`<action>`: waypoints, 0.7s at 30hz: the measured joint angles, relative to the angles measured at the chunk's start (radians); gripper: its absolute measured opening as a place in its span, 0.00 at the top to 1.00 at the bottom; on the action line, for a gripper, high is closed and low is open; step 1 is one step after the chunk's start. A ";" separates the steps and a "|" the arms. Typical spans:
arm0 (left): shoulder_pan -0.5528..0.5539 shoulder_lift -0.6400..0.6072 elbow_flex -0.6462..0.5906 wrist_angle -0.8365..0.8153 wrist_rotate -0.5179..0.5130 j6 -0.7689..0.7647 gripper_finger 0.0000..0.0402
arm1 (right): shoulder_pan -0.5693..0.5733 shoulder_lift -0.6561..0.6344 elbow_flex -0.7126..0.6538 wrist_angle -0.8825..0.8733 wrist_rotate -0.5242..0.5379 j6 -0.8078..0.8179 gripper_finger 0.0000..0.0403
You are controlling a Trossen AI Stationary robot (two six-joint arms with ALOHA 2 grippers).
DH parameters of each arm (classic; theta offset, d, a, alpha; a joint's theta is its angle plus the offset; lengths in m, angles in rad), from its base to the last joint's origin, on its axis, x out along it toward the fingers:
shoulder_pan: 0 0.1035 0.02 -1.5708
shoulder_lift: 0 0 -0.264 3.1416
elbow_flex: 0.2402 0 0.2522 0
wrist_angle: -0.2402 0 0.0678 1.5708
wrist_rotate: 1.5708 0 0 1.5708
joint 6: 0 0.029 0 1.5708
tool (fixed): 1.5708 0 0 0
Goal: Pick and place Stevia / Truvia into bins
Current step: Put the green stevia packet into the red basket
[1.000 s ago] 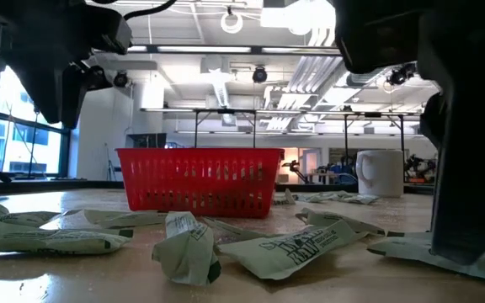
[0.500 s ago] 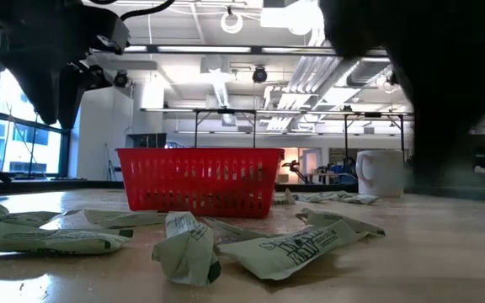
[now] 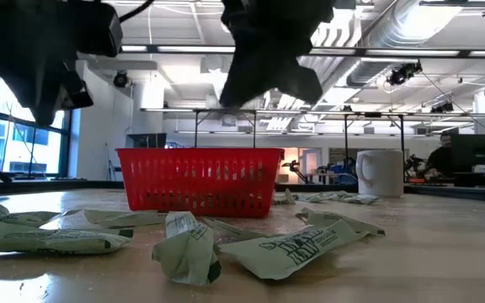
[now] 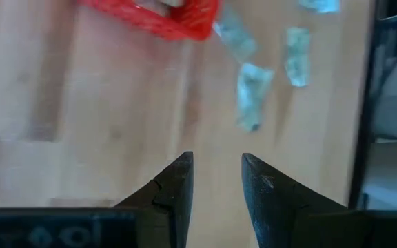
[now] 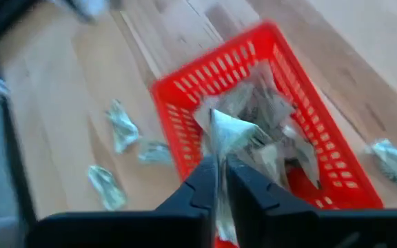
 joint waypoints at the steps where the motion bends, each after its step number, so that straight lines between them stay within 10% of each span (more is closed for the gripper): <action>1: -0.016 0.000 0.000 0.012 0.001 -0.023 0.61 | -0.004 0.007 0.000 0.001 -0.013 0.004 0.91; 10: -0.130 0.078 0.000 0.121 -0.133 -0.218 0.61 | -0.010 -0.012 0.002 -0.004 -0.085 -0.023 0.52; 21: -0.278 0.324 0.073 0.307 -0.299 -0.185 0.60 | 0.150 -0.115 0.004 -0.430 0.140 -0.136 0.26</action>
